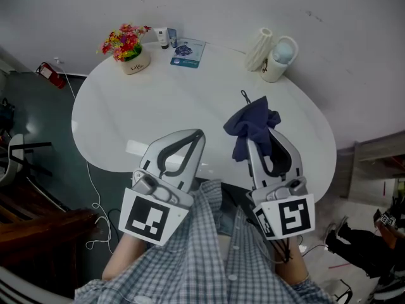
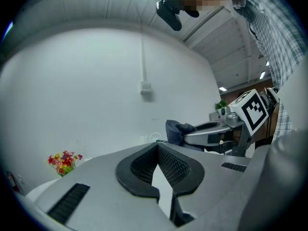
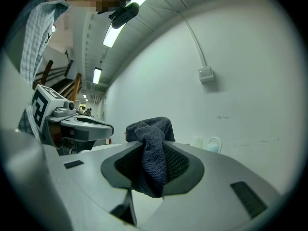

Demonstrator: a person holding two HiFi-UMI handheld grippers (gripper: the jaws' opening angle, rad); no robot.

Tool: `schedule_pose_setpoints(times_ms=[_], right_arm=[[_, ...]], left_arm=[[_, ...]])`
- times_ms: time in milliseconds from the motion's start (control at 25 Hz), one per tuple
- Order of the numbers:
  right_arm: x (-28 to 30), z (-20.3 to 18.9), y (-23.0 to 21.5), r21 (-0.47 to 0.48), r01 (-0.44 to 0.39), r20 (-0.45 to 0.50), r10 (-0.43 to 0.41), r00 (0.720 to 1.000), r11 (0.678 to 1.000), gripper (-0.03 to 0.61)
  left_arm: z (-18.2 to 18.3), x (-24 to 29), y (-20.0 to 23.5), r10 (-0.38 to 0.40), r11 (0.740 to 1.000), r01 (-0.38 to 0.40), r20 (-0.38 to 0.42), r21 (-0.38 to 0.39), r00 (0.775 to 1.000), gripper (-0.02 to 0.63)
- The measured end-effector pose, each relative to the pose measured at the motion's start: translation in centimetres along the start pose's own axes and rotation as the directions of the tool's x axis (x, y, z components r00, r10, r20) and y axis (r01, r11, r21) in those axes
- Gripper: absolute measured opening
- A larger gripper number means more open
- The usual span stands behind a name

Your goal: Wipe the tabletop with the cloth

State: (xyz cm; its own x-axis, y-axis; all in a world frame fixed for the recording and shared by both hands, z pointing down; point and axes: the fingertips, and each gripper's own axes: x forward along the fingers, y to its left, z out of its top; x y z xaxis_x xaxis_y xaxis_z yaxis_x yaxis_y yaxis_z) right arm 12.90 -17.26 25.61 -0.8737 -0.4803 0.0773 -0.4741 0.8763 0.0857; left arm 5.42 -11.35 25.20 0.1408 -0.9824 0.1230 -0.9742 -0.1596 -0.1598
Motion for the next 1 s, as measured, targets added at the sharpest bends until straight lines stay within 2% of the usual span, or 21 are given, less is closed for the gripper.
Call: schedule_pose_setpoints(times_ms=[1000], right_arm=[[0.14,-0.27,0.56,-0.008,-0.017,-0.012,0.017,1.0,1.0,0.104]], left_arm=[[-0.05,-0.01,-0.18,0.003,1.0,-0.003,0.005,-0.024,1.0,0.002]])
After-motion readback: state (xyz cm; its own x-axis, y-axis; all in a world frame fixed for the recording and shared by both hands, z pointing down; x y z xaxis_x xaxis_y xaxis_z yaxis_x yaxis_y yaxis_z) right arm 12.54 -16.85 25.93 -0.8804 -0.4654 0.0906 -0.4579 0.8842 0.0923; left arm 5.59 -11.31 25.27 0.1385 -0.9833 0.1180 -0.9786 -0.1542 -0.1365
